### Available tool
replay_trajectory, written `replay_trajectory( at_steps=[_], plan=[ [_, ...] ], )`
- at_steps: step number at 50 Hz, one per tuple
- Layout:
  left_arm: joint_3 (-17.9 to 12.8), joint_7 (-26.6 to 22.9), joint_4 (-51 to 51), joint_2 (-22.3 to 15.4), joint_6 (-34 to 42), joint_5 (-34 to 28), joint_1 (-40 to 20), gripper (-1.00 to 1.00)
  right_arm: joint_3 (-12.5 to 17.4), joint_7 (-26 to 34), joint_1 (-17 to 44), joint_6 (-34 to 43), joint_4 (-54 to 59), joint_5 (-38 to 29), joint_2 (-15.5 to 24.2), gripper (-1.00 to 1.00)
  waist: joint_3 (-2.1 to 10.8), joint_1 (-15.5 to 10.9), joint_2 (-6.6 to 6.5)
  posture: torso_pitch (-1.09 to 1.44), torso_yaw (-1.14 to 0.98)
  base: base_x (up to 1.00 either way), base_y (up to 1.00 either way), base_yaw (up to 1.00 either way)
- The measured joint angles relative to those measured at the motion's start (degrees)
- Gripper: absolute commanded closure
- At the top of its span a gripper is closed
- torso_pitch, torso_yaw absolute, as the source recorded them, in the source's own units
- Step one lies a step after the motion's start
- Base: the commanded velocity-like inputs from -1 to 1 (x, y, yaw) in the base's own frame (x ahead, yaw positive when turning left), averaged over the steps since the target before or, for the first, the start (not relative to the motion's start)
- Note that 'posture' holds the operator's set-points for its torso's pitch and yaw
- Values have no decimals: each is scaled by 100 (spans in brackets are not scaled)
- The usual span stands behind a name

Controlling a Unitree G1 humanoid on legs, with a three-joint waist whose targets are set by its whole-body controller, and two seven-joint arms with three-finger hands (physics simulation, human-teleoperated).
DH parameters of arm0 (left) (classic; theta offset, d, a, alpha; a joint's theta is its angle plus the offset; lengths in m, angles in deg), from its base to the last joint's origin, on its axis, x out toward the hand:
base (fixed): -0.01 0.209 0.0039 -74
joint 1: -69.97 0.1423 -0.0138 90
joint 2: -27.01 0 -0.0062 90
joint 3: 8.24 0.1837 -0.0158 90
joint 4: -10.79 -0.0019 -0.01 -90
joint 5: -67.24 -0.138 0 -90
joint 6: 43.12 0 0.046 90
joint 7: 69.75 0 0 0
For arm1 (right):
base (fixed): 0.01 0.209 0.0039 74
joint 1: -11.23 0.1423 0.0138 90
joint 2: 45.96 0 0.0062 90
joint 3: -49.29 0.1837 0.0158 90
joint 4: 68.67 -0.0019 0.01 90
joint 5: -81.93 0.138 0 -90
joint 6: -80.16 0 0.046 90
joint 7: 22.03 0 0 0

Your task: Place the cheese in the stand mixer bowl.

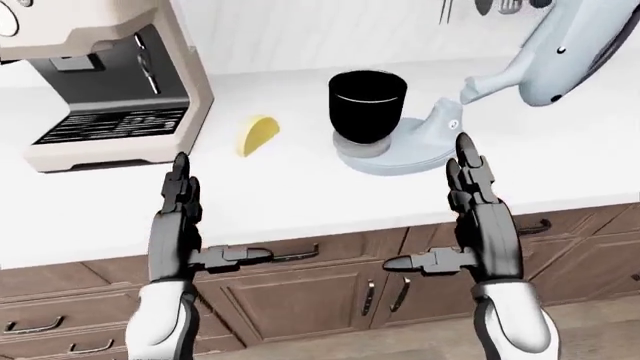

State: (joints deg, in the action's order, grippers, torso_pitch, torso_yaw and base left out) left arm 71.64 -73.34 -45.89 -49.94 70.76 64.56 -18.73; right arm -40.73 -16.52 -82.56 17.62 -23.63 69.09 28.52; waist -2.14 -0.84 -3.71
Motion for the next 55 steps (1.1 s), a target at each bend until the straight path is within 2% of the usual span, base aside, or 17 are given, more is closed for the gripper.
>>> replay_trajectory(
  at_steps=[3,7,10,15,16,20,25,33,40,46,51,55],
  plan=[
    [11,12,64,-3,14,-6,-30,-100,54,-10,7,20,-104,-9,8,-100,79,-1,128,0,0,11,0,0],
    [43,-1,143,-8,-53,6,-63,-100,60,-44,39,-58,-212,-23,5,-100,55,-13,413,0,0,11,0,0],
    [43,1,155,-3,-44,3,-86,-100,60,-45,45,-79,-205,-18,17,-100,95,-3,695,0,0,10,0,0],
    [166,-48,124,30,-9,26,-66,-100,280,-156,-59,-95,-68,36,-5,-100,49,42,343,0,0,0,0,0],
    [142,-48,134,17,-18,25,-73,-100,284,-177,-91,-81,-45,50,-19,-100,58,42,330,0,0,0,0,0],
    [66,-19,123,6,-37,10,-77,-100,330,-185,-188,-19,-132,131,-21,-100,140,41,344,0,0,0,0,0],
    [86,-13,174,19,-65,-10,-40,-100,526,-189,-302,-67,-394,202,-33,-100,176,56,370,0,0,0,0,0],
    [113,-24,131,29,-105,-25,-31,-100,654,-173,-423,-62,-550,241,-79,-100,156,79,372,0,0,0,0,0],
    [25,7,16,-62,41,-41,-248,-100,736,-159,-490,-95,-633,262,-109,-100,116,86,381,0,0,0,0,0],
    [-18,62,-49,-233,298,-43,-786,-100,692,-150,-458,-96,-593,249,-107,-100,105,80,382,0,0,0,0,0],
    [-19,196,-906,-439,95,-112,-1327,-100,707,-138,-445,-114,-581,260,-98,-100,112,71,368,0,0,0,0,0],
    [8,231,-1181,-525,163,-133,-1529,-100,697,-150,-452,-120,-568,244,-97,-100,93,76,378,0,0,0,0,0]
  ],
)
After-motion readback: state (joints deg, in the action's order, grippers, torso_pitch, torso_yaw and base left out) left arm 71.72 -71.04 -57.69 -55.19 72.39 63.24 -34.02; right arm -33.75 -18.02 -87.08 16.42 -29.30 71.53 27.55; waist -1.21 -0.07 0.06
